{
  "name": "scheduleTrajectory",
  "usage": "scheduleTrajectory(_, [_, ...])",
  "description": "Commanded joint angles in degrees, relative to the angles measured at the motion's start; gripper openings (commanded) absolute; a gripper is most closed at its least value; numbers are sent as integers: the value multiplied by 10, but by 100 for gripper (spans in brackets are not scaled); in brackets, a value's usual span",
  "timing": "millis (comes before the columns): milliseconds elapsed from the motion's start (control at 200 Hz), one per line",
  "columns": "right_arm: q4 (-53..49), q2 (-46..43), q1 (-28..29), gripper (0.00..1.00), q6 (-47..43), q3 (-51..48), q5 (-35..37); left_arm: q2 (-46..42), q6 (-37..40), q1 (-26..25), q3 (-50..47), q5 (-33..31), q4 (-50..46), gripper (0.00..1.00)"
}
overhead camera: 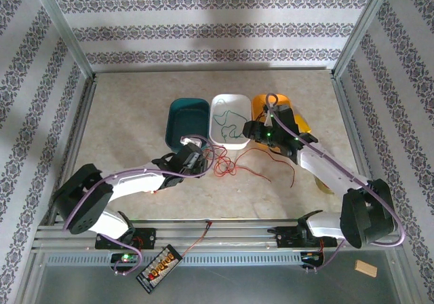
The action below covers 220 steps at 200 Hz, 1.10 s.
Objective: Untangle the cables
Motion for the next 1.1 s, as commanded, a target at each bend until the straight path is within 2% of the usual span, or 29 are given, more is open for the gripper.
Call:
scheduleTrajectory(0, [-7, -23, 6, 51, 2, -11, 18, 22, 7, 6, 21, 13, -39, 54])
scheduleTrajectory(230, [-8, -28, 6, 52, 2, -13, 18, 24, -10, 6, 11, 24, -47, 35])
scheduleTrajectory(620, [-4, -34, 6, 51, 4, -18, 17, 23, -27, -1, 8, 27, -70, 30])
scheduleTrajectory(715, [-4, -39, 6, 51, 6, -21, 16, 21, -26, -7, 8, 23, -81, 22])
scheduleTrajectory(835, [-2, -43, 7, 51, 0, -22, 3, 13, -13, -17, 8, 8, -88, 0])
scheduleTrajectory(975, [1, -44, 25, 51, -31, -22, -47, -36, 26, -31, -2, -2, -62, 0])
scheduleTrajectory(1094, [-11, -34, 56, 51, -73, -16, -112, -107, 68, -33, -26, 29, -12, 0])
